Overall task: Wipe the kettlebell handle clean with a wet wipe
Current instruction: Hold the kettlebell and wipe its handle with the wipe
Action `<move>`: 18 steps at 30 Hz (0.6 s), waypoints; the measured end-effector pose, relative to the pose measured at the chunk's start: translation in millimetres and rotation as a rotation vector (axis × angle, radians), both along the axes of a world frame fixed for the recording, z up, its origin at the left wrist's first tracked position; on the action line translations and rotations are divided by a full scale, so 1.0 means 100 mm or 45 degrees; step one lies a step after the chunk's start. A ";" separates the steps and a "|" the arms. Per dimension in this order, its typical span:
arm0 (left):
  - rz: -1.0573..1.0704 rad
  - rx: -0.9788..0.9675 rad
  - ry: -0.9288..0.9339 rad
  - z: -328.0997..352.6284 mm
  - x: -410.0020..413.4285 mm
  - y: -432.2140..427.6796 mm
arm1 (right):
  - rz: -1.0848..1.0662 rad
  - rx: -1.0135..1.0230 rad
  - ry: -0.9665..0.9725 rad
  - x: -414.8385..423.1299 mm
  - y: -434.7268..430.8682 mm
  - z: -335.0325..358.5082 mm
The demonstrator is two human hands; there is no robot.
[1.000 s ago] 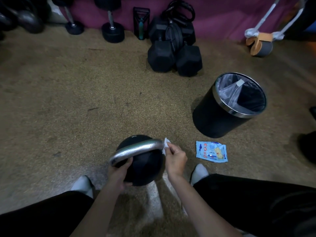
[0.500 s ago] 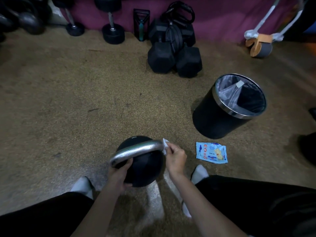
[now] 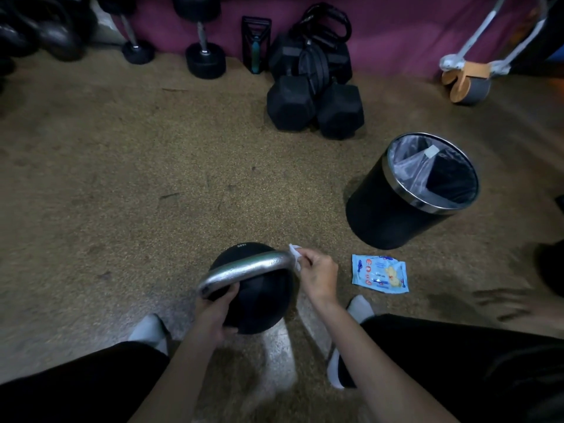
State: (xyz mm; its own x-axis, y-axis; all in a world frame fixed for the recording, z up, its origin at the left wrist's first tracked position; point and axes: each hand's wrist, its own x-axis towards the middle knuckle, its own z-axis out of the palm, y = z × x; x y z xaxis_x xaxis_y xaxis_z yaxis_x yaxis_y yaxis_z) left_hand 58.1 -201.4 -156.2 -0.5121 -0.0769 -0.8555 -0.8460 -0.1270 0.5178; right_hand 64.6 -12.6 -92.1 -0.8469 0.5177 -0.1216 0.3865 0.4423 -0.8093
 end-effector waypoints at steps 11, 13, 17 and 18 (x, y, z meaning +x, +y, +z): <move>0.016 0.016 -0.009 -0.09 -0.01 -0.03 | 0.119 0.028 -0.106 -0.15 0.05 0.04; 0.030 0.020 -0.002 -0.11 -0.01 -0.03 | 0.135 0.059 -0.133 -0.12 0.08 0.04; 0.039 0.034 0.001 -0.13 0.00 -0.04 | 0.186 0.058 -0.085 -0.09 0.10 0.15; 0.036 0.029 0.004 -0.13 0.00 -0.04 | 0.209 0.057 -0.072 -0.11 0.10 0.18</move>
State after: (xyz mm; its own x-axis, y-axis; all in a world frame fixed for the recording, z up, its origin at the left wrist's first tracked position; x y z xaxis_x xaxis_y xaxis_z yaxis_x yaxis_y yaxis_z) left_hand 57.8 -205.0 -169.0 -0.5127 -0.0718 -0.8556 -0.8402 -0.1630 0.5172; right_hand 54.0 -2.7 -74.4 -0.9128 0.3792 -0.1515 0.3509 0.5385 -0.7661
